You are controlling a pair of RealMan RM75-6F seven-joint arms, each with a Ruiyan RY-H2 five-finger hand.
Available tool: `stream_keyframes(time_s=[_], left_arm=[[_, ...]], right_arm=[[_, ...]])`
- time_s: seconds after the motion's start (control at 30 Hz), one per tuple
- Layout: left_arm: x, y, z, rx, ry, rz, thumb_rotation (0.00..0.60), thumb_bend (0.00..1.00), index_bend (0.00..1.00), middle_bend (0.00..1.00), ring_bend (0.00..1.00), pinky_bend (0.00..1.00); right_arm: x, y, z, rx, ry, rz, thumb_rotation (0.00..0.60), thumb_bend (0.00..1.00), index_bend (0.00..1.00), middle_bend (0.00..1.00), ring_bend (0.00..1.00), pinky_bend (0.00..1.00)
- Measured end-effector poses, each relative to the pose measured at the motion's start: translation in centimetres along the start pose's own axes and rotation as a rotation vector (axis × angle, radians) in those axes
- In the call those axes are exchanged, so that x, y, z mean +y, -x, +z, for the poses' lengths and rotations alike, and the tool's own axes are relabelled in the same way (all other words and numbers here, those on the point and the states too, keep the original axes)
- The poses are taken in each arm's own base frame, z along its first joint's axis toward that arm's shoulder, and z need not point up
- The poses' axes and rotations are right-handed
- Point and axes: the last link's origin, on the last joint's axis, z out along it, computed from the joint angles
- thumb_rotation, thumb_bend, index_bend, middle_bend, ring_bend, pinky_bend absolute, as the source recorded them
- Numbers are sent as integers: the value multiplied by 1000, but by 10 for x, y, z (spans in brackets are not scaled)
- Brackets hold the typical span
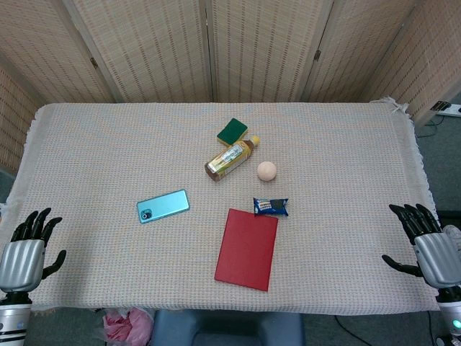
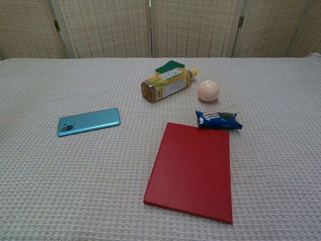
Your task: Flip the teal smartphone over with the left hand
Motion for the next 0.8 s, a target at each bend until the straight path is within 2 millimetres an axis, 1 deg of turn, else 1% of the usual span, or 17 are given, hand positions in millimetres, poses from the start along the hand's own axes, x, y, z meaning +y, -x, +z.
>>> stream_keyframes(time_s=[0.23,0.43,0.6,0.7,0.8], left_arm=[[5,0,4,-2,26,11,600,336,226,116,89,208],[19,-3,15,11,91,7,600,329,223,116,89,209],[41,-5,30,19,180,-3,600,267,210,117,94,209],[58,-5,41,19,240,-5,600,262,207,129,115,209],[77,-2,55,11,299,-9,600,262,208,164,125,208]], right_arm=[[1,2,0,-2,5,1,600,56,82,140,84,69],[1,1,0,4,5,1,600,56,82,140,84,68],[1,1,0,2,6,1,600,56,82,140,84,68],[0,1,1,1,3,0,600,56,82,140,84,68],[-1,2,2,0,0,2,600,56,82,140,84,68]])
